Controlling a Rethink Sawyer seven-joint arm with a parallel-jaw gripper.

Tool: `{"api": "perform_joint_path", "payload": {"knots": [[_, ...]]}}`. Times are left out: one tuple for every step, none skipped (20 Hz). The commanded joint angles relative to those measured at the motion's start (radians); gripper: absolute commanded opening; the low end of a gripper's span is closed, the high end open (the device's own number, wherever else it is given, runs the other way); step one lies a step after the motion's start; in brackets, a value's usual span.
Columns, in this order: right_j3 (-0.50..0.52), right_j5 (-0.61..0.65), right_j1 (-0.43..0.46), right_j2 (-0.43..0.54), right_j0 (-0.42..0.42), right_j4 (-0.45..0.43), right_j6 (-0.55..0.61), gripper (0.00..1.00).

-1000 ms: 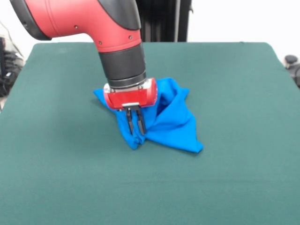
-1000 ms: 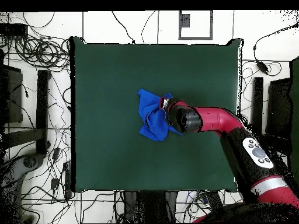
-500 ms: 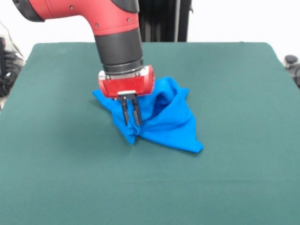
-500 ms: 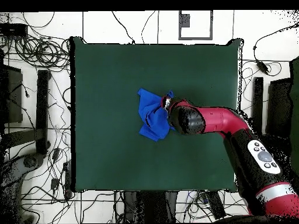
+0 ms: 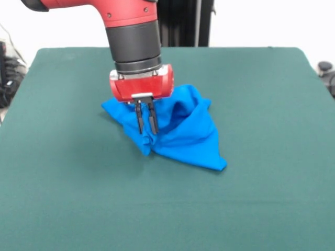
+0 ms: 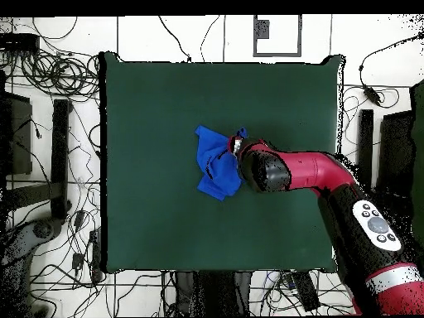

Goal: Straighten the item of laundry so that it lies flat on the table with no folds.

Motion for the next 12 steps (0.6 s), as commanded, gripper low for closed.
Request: {"api": "perform_joint_path", "payload": {"knots": [[0.065,0.045,0.015,-0.015,0.053,-0.009,0.004,0.00],[0.067,0.044,0.012,-0.016,0.054,-0.008,0.007,0.00],[0.070,0.044,0.010,-0.016,0.055,-0.006,0.009,0.00],[0.074,0.042,0.006,-0.018,0.057,-0.006,0.014,0.00],[0.078,0.043,0.001,-0.019,0.058,-0.004,0.017,0.00],[0.081,0.041,0.000,-0.023,0.060,-0.005,0.021,0.00],[0.086,0.041,-0.006,-0.023,0.060,-0.003,0.023,0.00],[0.092,0.039,-0.011,-0.024,0.061,-0.002,0.027,0.00],[0.098,0.038,-0.017,-0.025,0.061,0.000,0.031,0.00],[0.104,0.037,-0.023,-0.024,0.061,0.002,0.034,0.00],[0.109,0.036,-0.028,-0.026,0.061,0.002,0.037,0.00],[0.116,0.039,-0.037,-0.023,0.060,0.007,0.038,0.00]]}}
